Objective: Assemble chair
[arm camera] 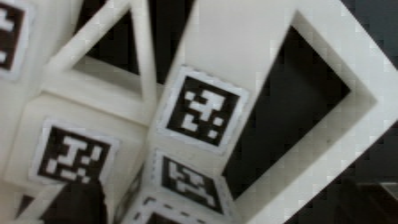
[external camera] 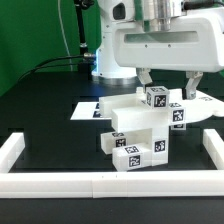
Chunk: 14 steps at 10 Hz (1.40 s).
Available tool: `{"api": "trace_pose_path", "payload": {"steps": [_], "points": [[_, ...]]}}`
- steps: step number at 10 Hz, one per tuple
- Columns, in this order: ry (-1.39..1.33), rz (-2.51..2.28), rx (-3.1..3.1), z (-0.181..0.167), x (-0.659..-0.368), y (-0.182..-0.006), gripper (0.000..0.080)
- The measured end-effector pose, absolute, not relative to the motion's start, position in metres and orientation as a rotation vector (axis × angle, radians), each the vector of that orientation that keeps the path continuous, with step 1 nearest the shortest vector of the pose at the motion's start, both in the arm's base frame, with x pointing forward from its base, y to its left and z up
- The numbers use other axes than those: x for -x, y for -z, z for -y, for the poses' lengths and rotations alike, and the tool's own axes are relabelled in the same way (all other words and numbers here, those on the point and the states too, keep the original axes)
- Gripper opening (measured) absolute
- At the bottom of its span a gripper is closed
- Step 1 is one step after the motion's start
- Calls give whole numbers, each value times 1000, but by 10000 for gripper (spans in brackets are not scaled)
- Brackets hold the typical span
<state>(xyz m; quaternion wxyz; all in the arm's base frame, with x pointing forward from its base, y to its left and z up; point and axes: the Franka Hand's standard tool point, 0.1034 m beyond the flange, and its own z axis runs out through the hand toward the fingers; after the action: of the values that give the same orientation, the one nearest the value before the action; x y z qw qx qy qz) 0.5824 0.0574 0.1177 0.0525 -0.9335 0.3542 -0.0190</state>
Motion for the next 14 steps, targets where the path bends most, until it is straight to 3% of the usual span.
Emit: {"api": "trace_pose_path", "payload": {"steps": [8,10,11,12,13,14], "points": [[92,353,3132,-50,-580,-114,649],[92,318,3135,-49,-580,-114,649],[92,317,3135,-49,-580,-114,552],[92,209,3141,-49,-580,-114,552],[92,69,3144,-50,-580,-114,377],[93,-24,3143,-50,-580,-114,377]]}}
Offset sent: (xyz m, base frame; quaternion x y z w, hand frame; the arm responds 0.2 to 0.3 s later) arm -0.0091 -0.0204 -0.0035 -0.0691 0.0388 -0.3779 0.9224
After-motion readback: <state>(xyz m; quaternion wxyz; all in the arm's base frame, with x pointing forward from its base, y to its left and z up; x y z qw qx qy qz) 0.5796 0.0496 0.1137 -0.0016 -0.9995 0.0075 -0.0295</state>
